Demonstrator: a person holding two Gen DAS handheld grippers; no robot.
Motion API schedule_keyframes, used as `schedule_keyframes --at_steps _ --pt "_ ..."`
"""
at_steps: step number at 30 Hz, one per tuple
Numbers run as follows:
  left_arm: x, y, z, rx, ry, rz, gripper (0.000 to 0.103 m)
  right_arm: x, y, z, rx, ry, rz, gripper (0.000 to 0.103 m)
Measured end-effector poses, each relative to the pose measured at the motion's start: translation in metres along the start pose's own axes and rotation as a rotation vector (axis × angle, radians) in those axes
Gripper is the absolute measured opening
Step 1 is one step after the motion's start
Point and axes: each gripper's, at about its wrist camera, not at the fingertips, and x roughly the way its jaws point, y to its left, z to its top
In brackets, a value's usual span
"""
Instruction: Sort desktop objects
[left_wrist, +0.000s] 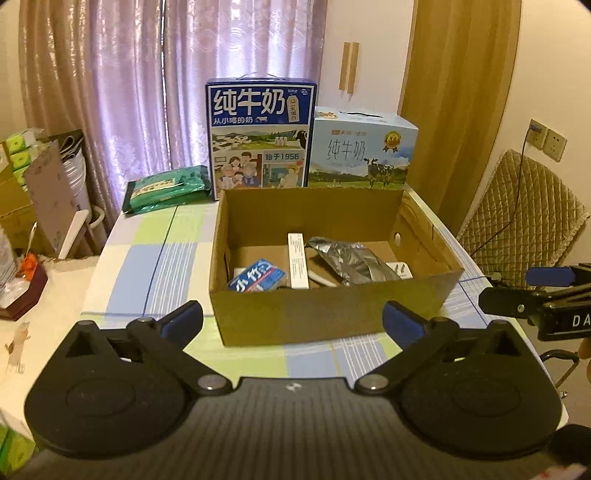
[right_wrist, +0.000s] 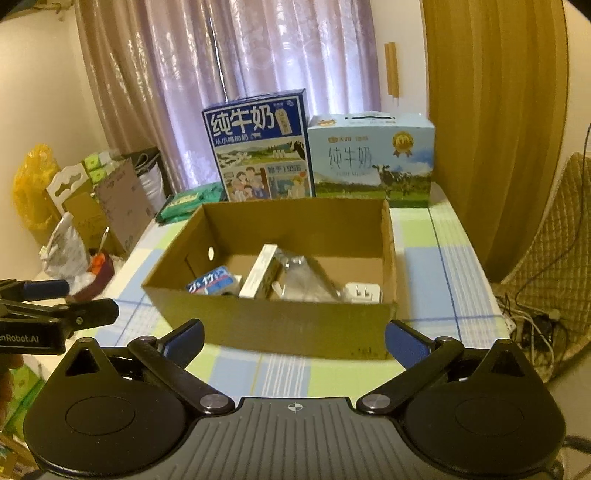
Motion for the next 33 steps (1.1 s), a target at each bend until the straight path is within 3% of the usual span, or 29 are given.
schedule_keyframes --at_steps 10,19,28,33 --pt "-0.046 -0.011 -0.026 -0.058 0.006 0.04 0.102 -0.04 0.014 -0.028 0.01 0.026 -0.015 0.101" --pt "-0.074 -0.023 -0.042 -0.09 -0.047 0.027 0.102 -0.066 0.022 -0.05 0.014 0.029 -0.043 0.101" --pt "-0.088 -0.034 -0.055 -0.107 -0.054 0.01 0.102 -0.081 0.026 -0.064 0.034 0.014 -0.048 0.101" --pt "-0.088 -0.037 -0.058 -0.111 -0.048 0.037 0.102 -0.081 0.027 -0.065 0.031 0.012 -0.058 0.101"
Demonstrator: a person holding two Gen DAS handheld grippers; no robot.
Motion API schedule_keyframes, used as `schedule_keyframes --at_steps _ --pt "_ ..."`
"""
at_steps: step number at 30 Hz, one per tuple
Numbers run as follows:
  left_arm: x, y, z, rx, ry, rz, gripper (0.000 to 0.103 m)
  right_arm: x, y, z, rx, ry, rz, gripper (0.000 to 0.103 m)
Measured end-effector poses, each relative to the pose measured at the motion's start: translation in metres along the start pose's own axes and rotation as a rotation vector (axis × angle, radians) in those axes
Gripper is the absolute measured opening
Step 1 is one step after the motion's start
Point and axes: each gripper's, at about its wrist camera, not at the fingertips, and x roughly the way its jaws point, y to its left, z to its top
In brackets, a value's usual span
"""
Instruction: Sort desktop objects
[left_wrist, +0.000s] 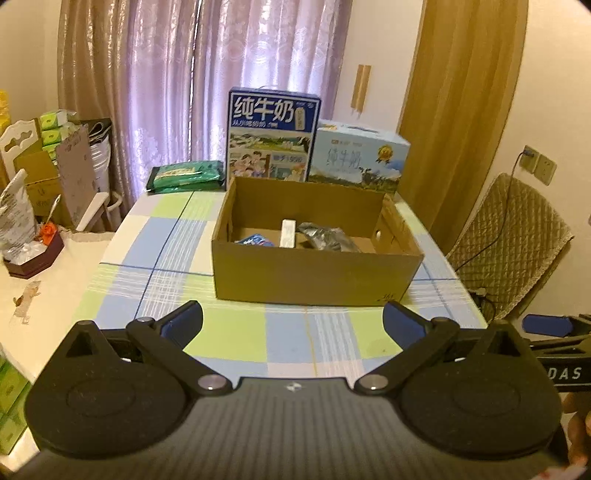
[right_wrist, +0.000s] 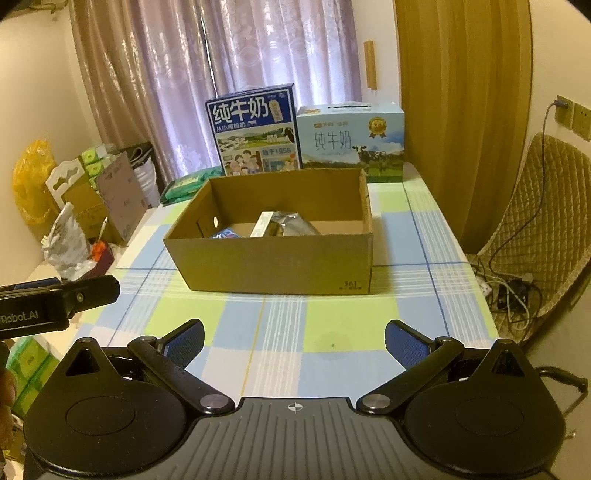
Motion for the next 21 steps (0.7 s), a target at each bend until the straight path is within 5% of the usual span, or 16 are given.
schedule_keyframes --at_steps 21 --pt "0.011 0.003 -0.017 -0.001 0.037 0.029 0.102 0.011 -0.002 -0.01 -0.003 0.03 -0.011 0.101"
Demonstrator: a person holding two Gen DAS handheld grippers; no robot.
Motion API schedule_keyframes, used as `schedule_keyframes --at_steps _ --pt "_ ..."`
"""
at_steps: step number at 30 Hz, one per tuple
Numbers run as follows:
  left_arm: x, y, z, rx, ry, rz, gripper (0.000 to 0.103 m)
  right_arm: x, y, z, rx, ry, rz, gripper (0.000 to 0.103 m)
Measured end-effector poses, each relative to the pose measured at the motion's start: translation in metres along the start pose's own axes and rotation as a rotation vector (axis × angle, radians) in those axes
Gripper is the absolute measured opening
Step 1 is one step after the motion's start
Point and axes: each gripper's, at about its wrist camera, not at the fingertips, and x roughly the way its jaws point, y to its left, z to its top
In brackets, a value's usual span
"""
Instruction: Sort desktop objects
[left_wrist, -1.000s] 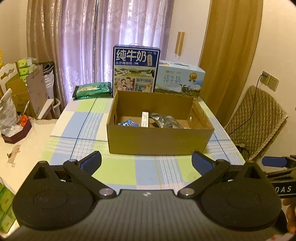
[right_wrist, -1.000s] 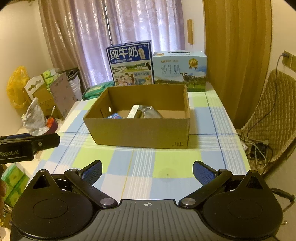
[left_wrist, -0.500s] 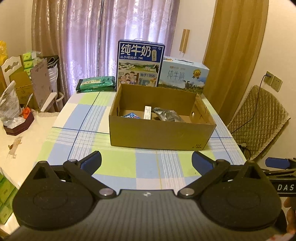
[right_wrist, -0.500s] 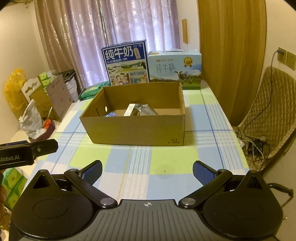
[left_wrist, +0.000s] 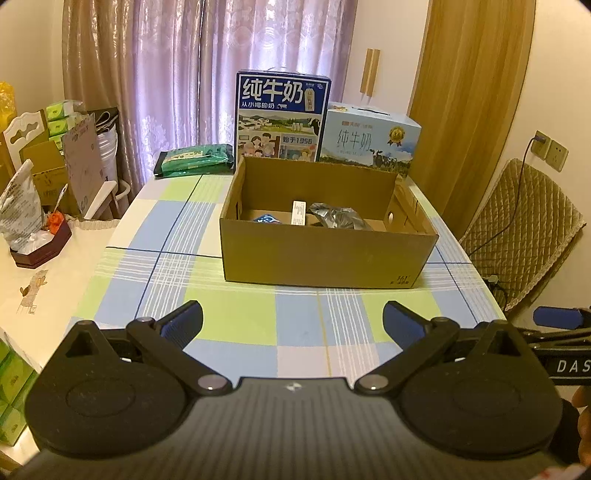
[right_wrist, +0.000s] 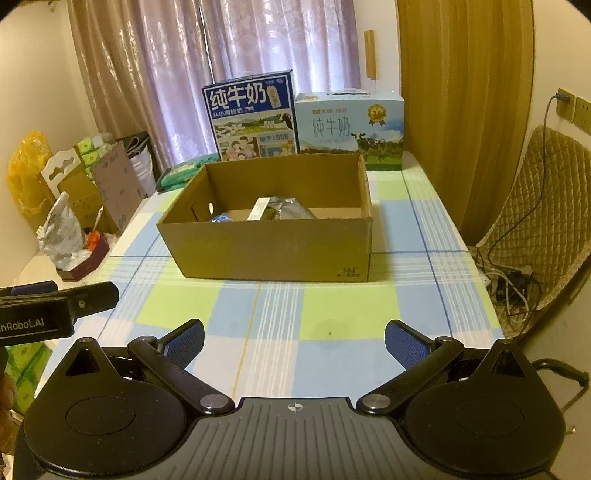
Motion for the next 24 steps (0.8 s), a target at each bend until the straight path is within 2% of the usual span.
schedule_keyframes --at_steps 24 --pt "0.0052 0.0032 -0.003 0.008 0.012 0.008 0.102 0.0053 0.0054 -0.0047 -0.016 0.01 -0.01 0.101"
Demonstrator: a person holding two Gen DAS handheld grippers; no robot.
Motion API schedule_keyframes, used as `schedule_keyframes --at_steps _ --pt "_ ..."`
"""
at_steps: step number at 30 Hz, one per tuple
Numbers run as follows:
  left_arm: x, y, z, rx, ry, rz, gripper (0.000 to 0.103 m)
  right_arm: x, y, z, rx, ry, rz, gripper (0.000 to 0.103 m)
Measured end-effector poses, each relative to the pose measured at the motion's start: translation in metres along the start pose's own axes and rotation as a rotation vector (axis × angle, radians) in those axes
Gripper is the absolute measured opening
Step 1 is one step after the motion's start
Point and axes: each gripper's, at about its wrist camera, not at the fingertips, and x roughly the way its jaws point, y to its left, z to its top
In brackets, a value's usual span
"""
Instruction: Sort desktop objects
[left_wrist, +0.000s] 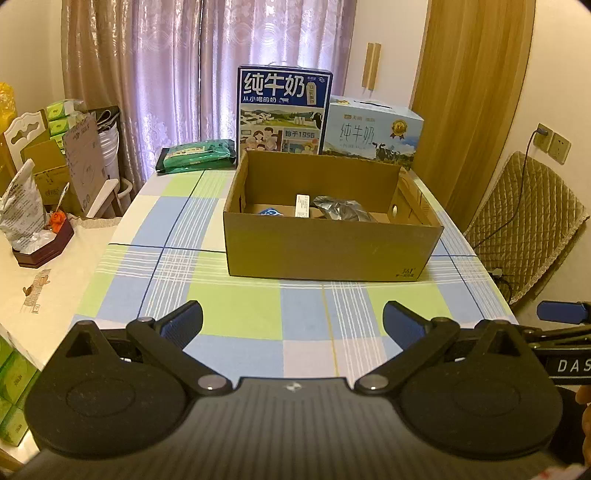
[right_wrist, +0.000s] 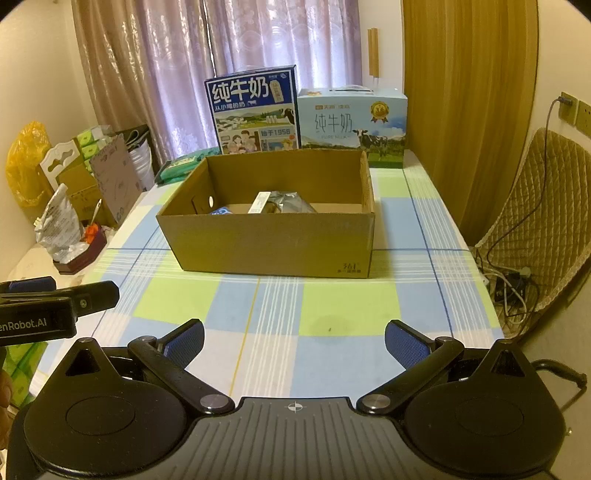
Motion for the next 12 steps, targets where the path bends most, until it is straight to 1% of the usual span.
schedule_keyframes --at_steps 7,12 --pt "0.0008 0.0013 -0.0008 -0.009 0.009 -0.01 0.102 0.0008 -0.0003 -0.0017 0.006 0.003 0.0 0.101" --pt "-0.0009 0.0016 -0.0016 -0.011 -0.013 0.033 0.102 0.0021 0.0001 -0.0034 0.009 0.007 0.001 0.101"
